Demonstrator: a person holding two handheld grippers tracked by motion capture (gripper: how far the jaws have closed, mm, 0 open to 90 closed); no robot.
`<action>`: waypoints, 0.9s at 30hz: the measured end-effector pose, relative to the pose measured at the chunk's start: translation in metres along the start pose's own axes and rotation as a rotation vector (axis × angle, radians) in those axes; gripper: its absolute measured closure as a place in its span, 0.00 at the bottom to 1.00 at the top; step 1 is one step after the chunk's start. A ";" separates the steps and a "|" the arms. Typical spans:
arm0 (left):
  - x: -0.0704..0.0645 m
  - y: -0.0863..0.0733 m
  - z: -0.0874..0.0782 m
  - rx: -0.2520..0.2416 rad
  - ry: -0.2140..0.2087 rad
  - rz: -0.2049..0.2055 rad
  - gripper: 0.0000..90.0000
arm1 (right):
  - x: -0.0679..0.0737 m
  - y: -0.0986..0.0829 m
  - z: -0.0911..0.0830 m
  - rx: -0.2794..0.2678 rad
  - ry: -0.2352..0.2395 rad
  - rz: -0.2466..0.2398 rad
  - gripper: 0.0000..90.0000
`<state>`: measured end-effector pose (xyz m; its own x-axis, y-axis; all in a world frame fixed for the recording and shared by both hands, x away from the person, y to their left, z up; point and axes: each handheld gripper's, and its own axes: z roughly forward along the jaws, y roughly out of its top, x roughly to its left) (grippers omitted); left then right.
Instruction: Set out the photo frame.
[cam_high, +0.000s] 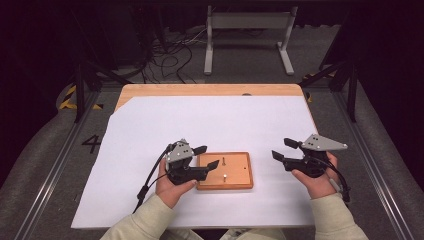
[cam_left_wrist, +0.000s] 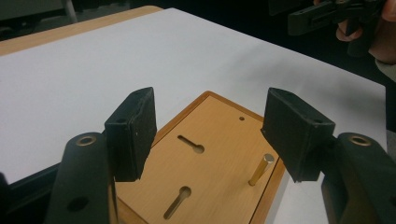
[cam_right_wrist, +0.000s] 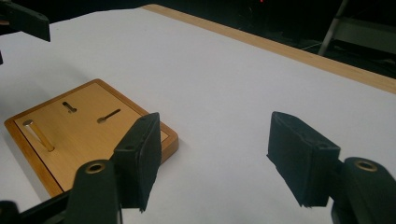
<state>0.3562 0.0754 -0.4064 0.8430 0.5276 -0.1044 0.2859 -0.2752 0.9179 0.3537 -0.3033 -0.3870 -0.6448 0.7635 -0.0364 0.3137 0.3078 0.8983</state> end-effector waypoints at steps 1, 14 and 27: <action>-0.001 0.001 0.001 0.002 -0.004 0.002 0.40 | 0.000 0.000 0.000 0.002 0.000 -0.002 0.40; -0.008 0.004 0.015 0.015 -0.102 -0.007 0.44 | -0.001 0.001 -0.001 0.007 -0.009 -0.004 0.40; -0.013 -0.015 0.029 0.061 -0.125 -0.007 0.45 | -0.001 0.001 -0.002 0.020 -0.015 0.004 0.41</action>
<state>0.3546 0.0494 -0.4300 0.8901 0.4264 -0.1608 0.3155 -0.3220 0.8926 0.3535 -0.3047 -0.3853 -0.6330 0.7731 -0.0391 0.3304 0.3155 0.8895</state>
